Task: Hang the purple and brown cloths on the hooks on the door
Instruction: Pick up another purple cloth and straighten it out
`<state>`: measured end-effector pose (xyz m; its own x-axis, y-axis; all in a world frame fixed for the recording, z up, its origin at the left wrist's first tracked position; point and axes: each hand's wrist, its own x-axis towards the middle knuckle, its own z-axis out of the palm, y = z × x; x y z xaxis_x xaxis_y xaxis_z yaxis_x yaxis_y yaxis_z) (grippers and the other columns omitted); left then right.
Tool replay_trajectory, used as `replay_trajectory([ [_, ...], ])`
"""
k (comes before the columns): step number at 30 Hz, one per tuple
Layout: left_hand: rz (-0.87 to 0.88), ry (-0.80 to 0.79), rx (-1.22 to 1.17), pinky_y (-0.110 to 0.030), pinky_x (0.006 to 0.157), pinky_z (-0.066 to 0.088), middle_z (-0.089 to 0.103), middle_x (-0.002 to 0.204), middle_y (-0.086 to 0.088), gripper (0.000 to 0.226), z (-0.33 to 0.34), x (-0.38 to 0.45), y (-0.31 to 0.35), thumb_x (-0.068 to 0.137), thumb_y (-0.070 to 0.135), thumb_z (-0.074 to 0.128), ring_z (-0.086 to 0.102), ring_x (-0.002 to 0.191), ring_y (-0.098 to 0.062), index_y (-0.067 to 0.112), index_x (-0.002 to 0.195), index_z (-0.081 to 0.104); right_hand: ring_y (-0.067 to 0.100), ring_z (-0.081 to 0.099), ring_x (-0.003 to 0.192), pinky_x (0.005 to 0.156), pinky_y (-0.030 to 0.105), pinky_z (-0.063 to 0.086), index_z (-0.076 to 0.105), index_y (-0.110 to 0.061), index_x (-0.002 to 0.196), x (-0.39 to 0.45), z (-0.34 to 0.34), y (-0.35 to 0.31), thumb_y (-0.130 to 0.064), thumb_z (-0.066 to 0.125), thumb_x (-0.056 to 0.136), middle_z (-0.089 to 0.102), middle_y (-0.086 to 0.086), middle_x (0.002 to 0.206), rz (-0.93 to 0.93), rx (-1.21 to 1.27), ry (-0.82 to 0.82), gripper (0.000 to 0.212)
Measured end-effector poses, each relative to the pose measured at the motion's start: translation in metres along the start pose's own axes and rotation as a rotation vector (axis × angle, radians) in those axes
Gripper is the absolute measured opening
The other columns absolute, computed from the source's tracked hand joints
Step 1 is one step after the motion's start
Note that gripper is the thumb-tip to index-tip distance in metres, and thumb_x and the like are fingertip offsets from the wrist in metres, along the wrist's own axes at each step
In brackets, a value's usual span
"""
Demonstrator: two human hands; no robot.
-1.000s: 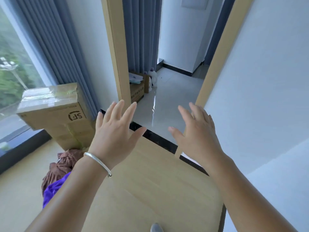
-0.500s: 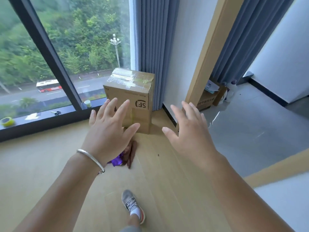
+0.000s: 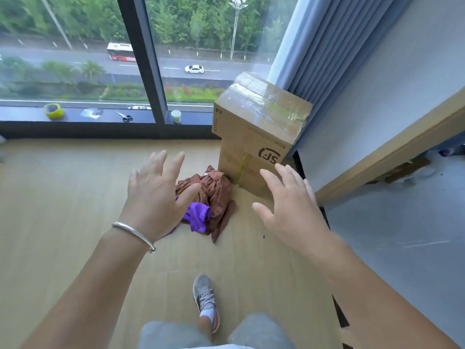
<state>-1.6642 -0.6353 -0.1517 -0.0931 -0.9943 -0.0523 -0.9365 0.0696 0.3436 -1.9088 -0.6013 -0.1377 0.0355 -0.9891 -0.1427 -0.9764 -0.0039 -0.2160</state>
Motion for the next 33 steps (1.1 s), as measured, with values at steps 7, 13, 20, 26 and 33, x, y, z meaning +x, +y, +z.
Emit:
replay_trajectory([
  [7, -0.116, -0.110, 0.044, -0.050, 0.114, 0.020, 0.024, 0.156, -0.007, 0.070, 0.086, 0.054, -0.062, 0.091, 0.056, 0.046, 0.023, 0.141, -0.028, 0.026, 0.150, 0.026, 0.019, 0.007, 0.147, 0.118, 0.045, 0.007, 0.022, -0.028, 0.151, 0.100, 0.090, -0.002, -0.045, 0.057, 0.090, 0.017, 0.003, 0.159, -0.148, -0.084, -0.211, 0.072],
  [13, -0.248, -0.348, 0.120, -0.045, 0.116, 0.013, 0.027, 0.155, -0.001, 0.071, 0.228, 0.080, -0.114, 0.093, 0.057, 0.043, 0.017, 0.145, -0.019, 0.021, 0.151, 0.024, 0.019, 0.012, 0.146, 0.118, 0.044, 0.013, 0.017, -0.024, 0.152, 0.194, 0.216, 0.028, -0.045, 0.056, 0.090, 0.020, 0.002, 0.158, -0.207, -0.153, -0.369, 0.077],
  [20, -0.340, -0.433, 0.072, -0.038, 0.113, 0.023, 0.035, 0.150, -0.007, 0.074, 0.437, 0.116, -0.162, 0.091, 0.048, 0.050, 0.029, 0.139, -0.023, 0.009, 0.149, 0.025, 0.020, 0.013, 0.146, 0.118, 0.044, 0.014, 0.013, -0.016, 0.152, 0.282, 0.416, 0.072, -0.043, 0.058, 0.088, 0.019, 0.005, 0.158, -0.301, -0.228, -0.442, 0.083],
  [26, -0.327, -0.404, -0.016, -0.039, 0.104, 0.033, 0.046, 0.135, -0.014, 0.070, 0.630, 0.161, -0.204, 0.084, 0.039, 0.059, 0.041, 0.128, -0.031, 0.002, 0.140, 0.037, 0.022, 0.021, 0.143, 0.117, 0.043, 0.019, 0.019, -0.010, 0.150, 0.335, 0.604, 0.119, -0.037, 0.063, 0.085, 0.029, 0.006, 0.152, -0.352, -0.243, -0.442, 0.083],
  [33, -0.382, -0.391, -0.138, -0.038, 0.116, 0.023, 0.020, 0.156, -0.017, 0.086, 0.792, 0.211, -0.235, 0.086, 0.036, 0.059, 0.021, 0.143, -0.029, 0.002, 0.151, 0.015, 0.028, 0.039, 0.131, 0.105, 0.040, 0.035, 0.028, -0.009, 0.145, 0.391, 0.755, 0.152, -0.035, 0.065, 0.084, 0.041, 0.010, 0.143, -0.337, -0.086, -0.467, 0.076],
])
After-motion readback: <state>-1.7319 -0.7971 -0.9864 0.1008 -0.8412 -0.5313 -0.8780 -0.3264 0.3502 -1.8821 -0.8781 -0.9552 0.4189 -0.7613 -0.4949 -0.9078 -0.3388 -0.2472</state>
